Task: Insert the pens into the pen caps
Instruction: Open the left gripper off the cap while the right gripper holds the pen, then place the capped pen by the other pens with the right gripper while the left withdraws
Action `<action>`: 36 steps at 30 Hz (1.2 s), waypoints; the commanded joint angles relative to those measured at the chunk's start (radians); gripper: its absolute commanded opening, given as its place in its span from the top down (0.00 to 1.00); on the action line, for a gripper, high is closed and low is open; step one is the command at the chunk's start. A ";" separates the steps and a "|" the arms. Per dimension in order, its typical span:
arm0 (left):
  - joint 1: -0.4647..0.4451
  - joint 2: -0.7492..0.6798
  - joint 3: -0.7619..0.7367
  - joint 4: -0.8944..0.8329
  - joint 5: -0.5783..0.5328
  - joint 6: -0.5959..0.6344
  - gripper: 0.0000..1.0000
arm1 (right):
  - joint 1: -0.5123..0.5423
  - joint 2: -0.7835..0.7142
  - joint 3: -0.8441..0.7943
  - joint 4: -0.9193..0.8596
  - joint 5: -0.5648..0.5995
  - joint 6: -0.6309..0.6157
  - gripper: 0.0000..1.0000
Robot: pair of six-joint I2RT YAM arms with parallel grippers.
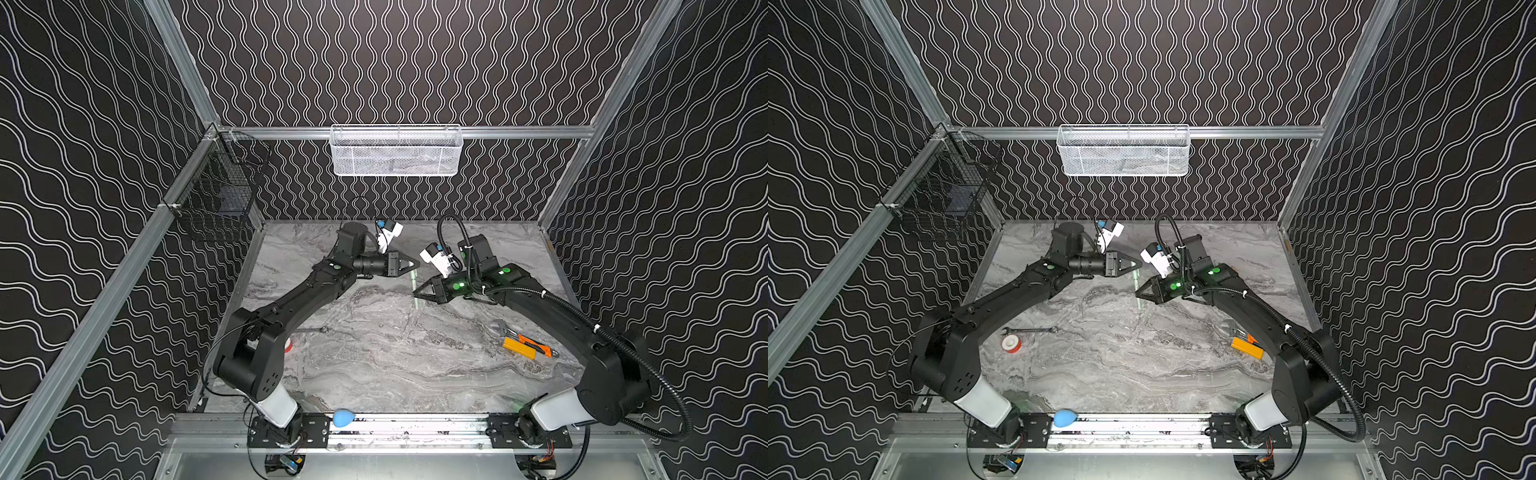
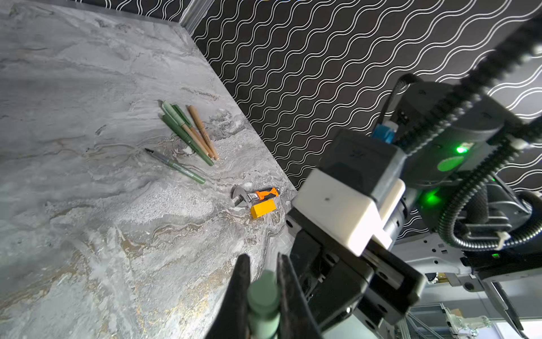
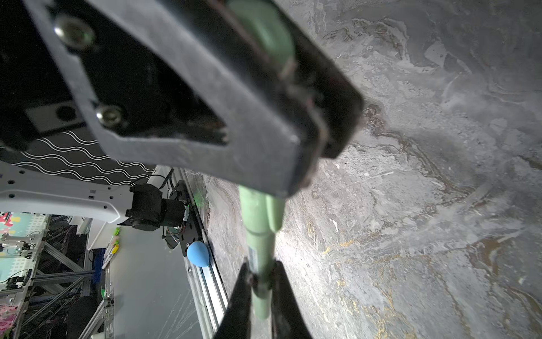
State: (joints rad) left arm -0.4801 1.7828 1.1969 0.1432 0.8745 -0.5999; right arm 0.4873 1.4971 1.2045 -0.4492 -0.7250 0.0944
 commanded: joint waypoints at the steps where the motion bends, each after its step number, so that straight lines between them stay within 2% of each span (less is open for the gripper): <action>1: -0.015 -0.012 -0.027 -0.107 0.132 0.026 1.00 | -0.026 -0.001 0.037 0.144 0.066 0.004 1.00; 5: -0.019 -0.029 -0.068 -0.135 0.126 0.050 1.00 | -0.045 0.002 0.062 0.153 0.073 0.007 1.00; 7: -0.032 -0.026 -0.080 -0.129 0.137 0.048 1.00 | -0.077 0.008 0.074 0.150 0.069 0.005 1.00; 12: -0.077 -0.008 -0.090 -0.095 0.153 0.023 1.00 | -0.081 0.022 0.087 0.151 0.054 0.007 1.00; 15: -0.067 -0.026 -0.136 0.007 0.131 -0.043 1.00 | -0.081 0.023 0.087 0.135 0.071 0.005 1.00; 20: -0.039 0.018 -0.102 -0.002 0.082 -0.041 1.00 | -0.090 0.022 0.080 0.078 0.128 0.013 1.00; 21: -0.035 0.033 -0.083 -0.030 0.056 -0.030 1.00 | -0.094 0.023 0.082 0.053 0.123 0.007 0.98; 24: -0.007 0.051 -0.067 -0.053 -0.057 -0.049 1.00 | -0.096 0.023 0.089 -0.005 0.059 -0.024 0.76; 26: 0.026 0.055 -0.091 0.026 -0.089 -0.116 1.00 | -0.096 0.021 0.084 -0.026 0.007 -0.031 0.62; 29: 0.078 0.060 -0.117 0.173 -0.082 -0.220 1.00 | -0.095 0.004 0.049 -0.015 -0.020 -0.020 0.47; 33: 0.119 0.085 -0.072 0.232 -0.010 -0.254 1.00 | -0.089 0.009 0.032 -0.021 -0.045 -0.023 0.36; 36: 0.127 0.093 -0.038 0.238 0.018 -0.259 1.00 | -0.069 0.035 0.049 -0.029 -0.040 -0.029 0.32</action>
State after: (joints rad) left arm -0.3599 1.8687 1.1328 0.2893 0.8490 -0.8188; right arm 0.4053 1.5162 1.2400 -0.4637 -0.7372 0.0853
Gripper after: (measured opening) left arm 0.134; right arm 0.676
